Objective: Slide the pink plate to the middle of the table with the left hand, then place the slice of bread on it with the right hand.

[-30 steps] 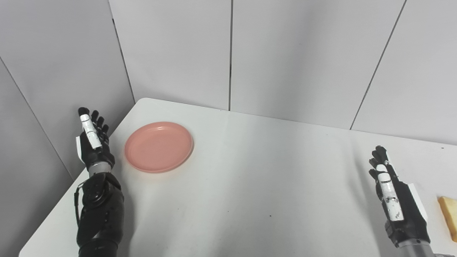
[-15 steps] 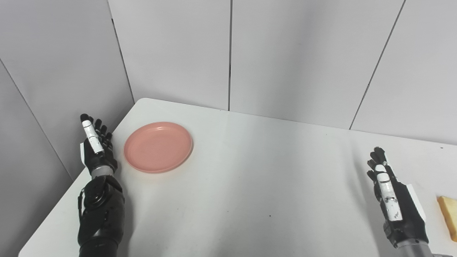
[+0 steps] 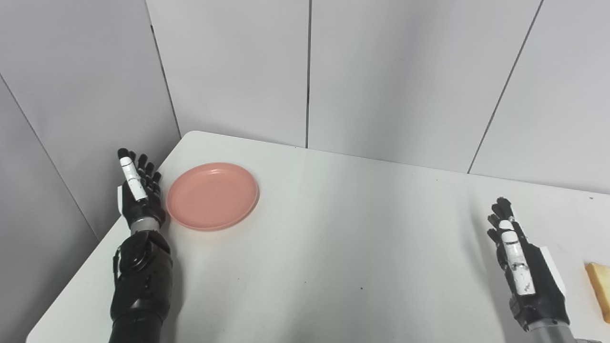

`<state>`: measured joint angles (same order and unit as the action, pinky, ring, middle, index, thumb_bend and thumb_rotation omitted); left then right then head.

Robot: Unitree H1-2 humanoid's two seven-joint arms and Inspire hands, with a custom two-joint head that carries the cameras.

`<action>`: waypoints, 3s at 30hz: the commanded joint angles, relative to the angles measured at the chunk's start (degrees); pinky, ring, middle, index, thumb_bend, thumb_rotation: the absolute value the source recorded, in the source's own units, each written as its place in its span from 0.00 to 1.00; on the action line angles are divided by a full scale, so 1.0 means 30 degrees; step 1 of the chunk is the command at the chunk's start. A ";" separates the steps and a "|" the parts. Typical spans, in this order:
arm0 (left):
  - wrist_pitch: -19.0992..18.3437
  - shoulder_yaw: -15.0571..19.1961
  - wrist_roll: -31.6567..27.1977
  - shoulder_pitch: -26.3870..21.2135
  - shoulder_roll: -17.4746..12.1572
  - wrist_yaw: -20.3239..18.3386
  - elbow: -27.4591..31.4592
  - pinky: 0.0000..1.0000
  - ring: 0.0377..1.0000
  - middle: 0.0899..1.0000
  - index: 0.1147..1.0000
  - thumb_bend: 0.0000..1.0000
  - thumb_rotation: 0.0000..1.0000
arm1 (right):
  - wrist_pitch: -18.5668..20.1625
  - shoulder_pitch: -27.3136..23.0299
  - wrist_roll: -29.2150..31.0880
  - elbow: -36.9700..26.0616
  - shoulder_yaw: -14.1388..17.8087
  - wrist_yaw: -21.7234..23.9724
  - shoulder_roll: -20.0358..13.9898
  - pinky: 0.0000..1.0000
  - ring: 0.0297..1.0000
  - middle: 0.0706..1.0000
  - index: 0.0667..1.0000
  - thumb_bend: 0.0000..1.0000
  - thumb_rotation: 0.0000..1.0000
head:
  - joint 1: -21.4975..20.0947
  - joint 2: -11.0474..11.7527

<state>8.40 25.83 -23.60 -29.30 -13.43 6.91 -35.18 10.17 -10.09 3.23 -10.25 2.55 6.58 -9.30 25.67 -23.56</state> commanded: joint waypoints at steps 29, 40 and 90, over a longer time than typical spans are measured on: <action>0.0289 -0.3638 0.1919 -0.1505 0.0889 -0.2260 -0.3276 0.97 0.97 0.97 0.98 0.81 0.99 | -0.2490 -0.0432 0.0558 0.1515 0.0025 0.0234 0.0301 1.00 1.00 1.00 1.00 0.01 1.00 | -0.3983 0.0320; -0.0284 -0.4794 0.2396 -0.0854 0.1131 -0.3534 -0.1976 0.99 0.99 0.98 0.98 0.80 1.00 | -0.3874 -0.0419 -0.0174 0.3030 -0.0261 0.0012 0.0575 1.00 1.00 1.00 1.00 0.14 1.00 | -0.7009 0.0112; -0.8006 -0.9953 0.3183 0.3121 0.4207 -0.6220 0.9242 1.00 1.00 1.00 1.00 0.74 1.00 | -0.3611 -0.0753 -0.2469 0.2828 -0.0922 -0.1225 0.1193 0.94 0.97 0.99 0.99 0.26 1.00 | -0.9775 -0.2457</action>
<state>-15.95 -3.43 -14.10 -19.13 -0.91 -10.16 -7.42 -0.41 -10.55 -4.70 0.45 -0.55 3.31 -5.84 -3.69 -30.76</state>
